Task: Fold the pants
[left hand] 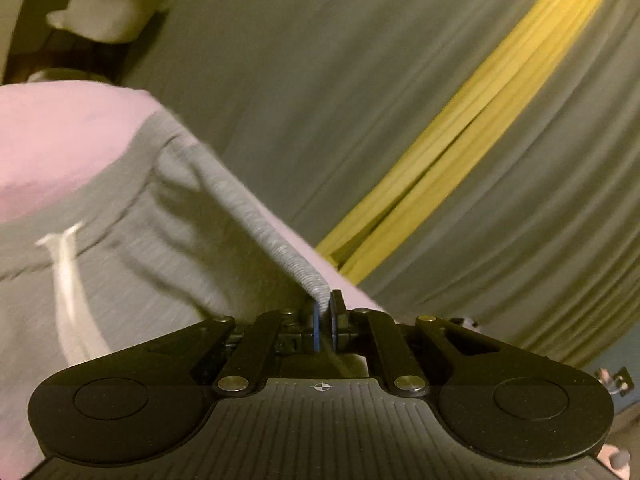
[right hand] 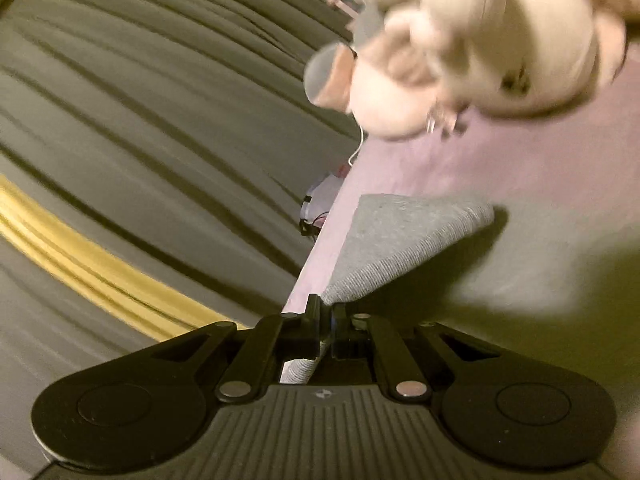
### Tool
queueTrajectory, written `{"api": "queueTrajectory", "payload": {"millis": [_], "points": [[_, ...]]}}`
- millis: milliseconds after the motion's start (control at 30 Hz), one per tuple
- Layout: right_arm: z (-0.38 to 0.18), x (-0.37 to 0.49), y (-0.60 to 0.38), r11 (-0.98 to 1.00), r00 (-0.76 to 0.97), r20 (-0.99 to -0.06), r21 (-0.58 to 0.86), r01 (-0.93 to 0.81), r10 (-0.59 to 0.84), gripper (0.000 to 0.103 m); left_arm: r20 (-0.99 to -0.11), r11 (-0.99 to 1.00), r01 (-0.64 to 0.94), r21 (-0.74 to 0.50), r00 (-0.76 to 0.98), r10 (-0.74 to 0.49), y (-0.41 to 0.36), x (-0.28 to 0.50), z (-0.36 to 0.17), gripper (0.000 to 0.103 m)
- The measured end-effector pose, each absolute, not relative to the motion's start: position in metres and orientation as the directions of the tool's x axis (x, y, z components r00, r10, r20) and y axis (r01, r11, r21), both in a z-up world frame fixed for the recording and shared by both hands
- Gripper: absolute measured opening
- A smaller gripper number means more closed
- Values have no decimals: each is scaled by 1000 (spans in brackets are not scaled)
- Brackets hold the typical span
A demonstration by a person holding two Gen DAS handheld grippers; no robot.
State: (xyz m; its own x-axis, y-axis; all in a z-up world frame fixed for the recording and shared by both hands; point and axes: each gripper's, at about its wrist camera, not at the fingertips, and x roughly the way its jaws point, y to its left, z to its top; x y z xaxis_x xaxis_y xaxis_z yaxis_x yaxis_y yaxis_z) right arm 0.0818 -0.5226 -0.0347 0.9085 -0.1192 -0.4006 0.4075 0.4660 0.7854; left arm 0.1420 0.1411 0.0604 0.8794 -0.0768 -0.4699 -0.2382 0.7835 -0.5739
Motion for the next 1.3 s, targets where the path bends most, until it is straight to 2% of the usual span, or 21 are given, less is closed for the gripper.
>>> {"api": "queueTrajectory", "payload": {"millis": [100, 200, 300, 400, 467, 533, 567, 633, 767, 833, 867, 900, 933, 967, 1067, 1200, 1300], "points": [[-24, 51, -528, 523, 881, -460, 726, 446, -113, 4, -518, 778, -289, -558, 854, -55, 137, 92, 36, 7], [-33, 38, -530, 522, 815, -568, 664, 535, -114, 4, -584, 728, -365, -580, 810, -59, 142, 63, 3, 7], [-52, 33, -536, 461, 748, -658, 641, 614, -82, 4, -638, 675, -424, -603, 765, -90, 152, 61, -21, 7], [-67, 34, -537, 448, 692, -720, 603, 660, -49, 5, -650, 688, -432, -583, 756, -76, 158, 73, -25, 12], [-69, 32, -534, 467, 687, -726, 593, 656, -42, 9, -645, 703, -445, -554, 763, -25, 159, 74, -17, 24], [-73, 35, -532, 460, 677, -735, 587, 666, -42, 10, -630, 729, -454, -512, 776, 41, 161, 83, -11, 57], [-75, 35, -532, 459, 683, -729, 595, 660, -38, 10, -619, 735, -463, -495, 782, 77, 162, 92, -10, 63], [-78, 36, -534, 450, 692, -722, 609, 654, -28, 13, -614, 722, -494, -484, 780, 122, 176, 107, -10, 67], [-83, 47, -536, 439, 704, -710, 633, 638, 0, 22, -634, 684, -521, -511, 765, 109, 202, 131, -13, 75], [-82, 52, -534, 455, 701, -713, 620, 639, -12, 21, -648, 682, -539, -494, 752, 125, 212, 139, -17, 70], [-82, 54, -533, 459, 699, -715, 616, 640, -16, 21, -658, 675, -547, -495, 743, 120, 219, 145, -22, 61], [-81, 56, -532, 461, 697, -717, 612, 643, -21, 19, -671, 663, -552, -506, 735, 100, 229, 144, -27, 42], [-80, 59, -531, 470, 694, -719, 604, 643, -25, 8, -680, 651, -553, -520, 729, 76, 233, 148, -30, 18], [-76, 62, -529, 486, 687, -726, 588, 647, -36, 5, -683, 645, -552, -529, 728, 63, 237, 149, -30, 13], [-53, 65, -524, 531, 707, -705, 577, 620, -60, 5, -643, 657, -516, -550, 764, 61, 252, 130, -11, 12], [-6, 47, -518, 612, 795, -597, 590, 526, -107, 5, -541, 684, -423, -594, 840, 51, 267, 114, 13, 11], [5, 27, -519, 651, 808, -575, 565, 506, -130, 5, -542, 682, -427, -594, 839, 52, 278, 105, 11, 12]]}}
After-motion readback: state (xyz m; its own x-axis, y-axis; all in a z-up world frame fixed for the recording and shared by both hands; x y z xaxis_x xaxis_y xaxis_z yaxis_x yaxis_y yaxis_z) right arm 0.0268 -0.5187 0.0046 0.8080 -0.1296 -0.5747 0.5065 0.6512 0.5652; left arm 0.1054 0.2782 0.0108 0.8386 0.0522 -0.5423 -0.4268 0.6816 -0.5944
